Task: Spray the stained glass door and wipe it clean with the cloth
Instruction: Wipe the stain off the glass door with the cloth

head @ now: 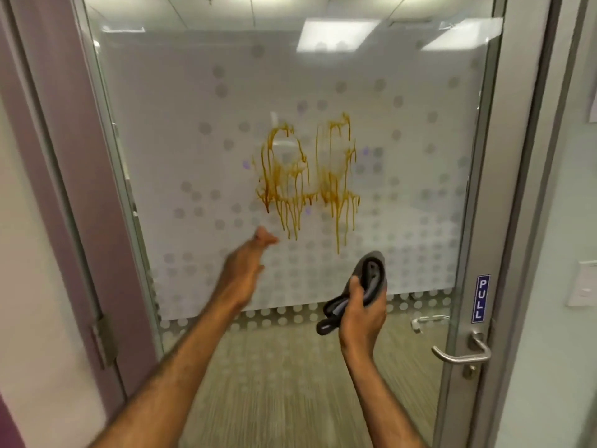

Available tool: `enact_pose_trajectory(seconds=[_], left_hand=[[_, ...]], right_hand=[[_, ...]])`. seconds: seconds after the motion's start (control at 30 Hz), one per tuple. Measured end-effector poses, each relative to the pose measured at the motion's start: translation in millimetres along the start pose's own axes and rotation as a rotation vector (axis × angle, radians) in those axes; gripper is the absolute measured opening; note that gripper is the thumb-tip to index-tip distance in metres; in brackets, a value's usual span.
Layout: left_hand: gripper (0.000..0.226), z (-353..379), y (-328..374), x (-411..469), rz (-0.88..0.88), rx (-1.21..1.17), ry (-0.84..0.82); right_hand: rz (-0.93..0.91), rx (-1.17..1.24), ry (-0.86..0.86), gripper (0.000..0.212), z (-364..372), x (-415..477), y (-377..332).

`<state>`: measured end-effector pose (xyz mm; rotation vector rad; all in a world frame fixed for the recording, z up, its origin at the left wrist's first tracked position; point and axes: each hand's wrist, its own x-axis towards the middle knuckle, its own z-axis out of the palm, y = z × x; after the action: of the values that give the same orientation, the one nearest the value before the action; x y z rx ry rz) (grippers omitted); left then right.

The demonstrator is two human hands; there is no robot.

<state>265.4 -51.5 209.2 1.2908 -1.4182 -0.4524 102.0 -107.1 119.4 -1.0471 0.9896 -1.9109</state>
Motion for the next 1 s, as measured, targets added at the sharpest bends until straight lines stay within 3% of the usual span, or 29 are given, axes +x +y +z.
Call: enact_pose_trajectory(seconds=[0.17, 0.33, 0.53, 0.77, 0.87, 1.0], left_hand=[[0.050, -54.7, -1.8, 62.5, 0.278, 0.333, 0.396], [0.057, -93.5, -18.6, 110.4, 0.510, 0.621, 0.528], [0.059, -118.1, -27.1, 144.8, 0.663, 0.966, 0.716], [0.063, -127.3, -41.3, 160.2, 0.690, 1.200, 0.798], [0.063, -127.6, -41.8, 161.1, 0.688, 1.194, 0.800], [0.063, -128.9, -41.7, 162.1, 0.698, 1.188, 0.793]], right_hand=[[-0.464, -0.481, -0.062, 0.070, 42.3, 46.4, 18.8], [-0.661, -0.952, -0.062, 0.097, 75.1, 55.7, 49.6], [-0.745, -1.012, 0.098, 0.072, 75.2, 71.2, 69.1], [-0.585, -0.847, 0.346, 0.069, 105.7, 78.0, 60.9], [-0.581, -0.800, 0.357, 0.068, 123.8, 68.9, 51.4], [-0.809, -0.863, 0.212, 0.062, 139.6, 38.9, 55.9]])
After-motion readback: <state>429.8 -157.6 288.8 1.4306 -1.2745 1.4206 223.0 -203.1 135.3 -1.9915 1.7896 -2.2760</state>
